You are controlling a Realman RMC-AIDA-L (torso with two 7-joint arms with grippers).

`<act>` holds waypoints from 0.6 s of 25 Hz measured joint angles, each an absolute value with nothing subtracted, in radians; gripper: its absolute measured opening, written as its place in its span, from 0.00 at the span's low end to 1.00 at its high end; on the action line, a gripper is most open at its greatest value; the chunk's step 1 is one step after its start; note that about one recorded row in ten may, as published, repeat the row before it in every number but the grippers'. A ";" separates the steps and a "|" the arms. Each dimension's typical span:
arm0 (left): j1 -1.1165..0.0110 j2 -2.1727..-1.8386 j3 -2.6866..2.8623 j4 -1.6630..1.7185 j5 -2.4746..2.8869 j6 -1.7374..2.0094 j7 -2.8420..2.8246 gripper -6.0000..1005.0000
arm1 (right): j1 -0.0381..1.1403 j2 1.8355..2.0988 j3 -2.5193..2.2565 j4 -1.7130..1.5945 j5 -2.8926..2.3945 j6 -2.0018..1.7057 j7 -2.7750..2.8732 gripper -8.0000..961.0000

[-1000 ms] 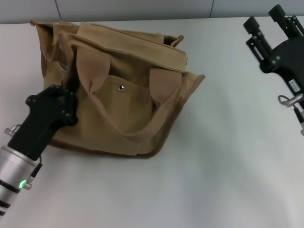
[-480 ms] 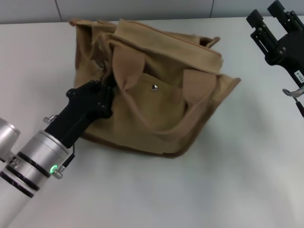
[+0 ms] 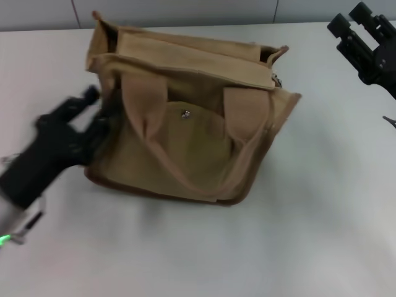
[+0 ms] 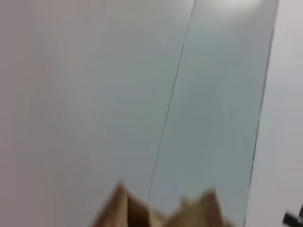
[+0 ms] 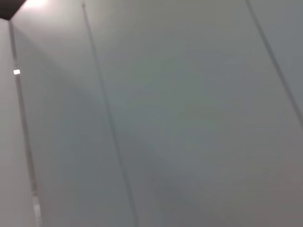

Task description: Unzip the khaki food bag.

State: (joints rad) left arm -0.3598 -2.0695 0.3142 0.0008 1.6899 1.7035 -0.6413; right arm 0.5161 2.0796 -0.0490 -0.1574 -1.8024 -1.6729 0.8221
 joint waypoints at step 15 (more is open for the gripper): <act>-0.253 -1.988 0.578 0.319 1.689 1.998 -0.839 0.69 | 0.476 2.064 -0.545 -0.461 -1.802 -1.886 1.055 0.77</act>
State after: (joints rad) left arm -0.2529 -1.9880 0.5778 0.3195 1.6886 1.9977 -0.8392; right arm 0.4761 2.0640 -0.5447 -0.4613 -1.8024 -1.8864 1.0550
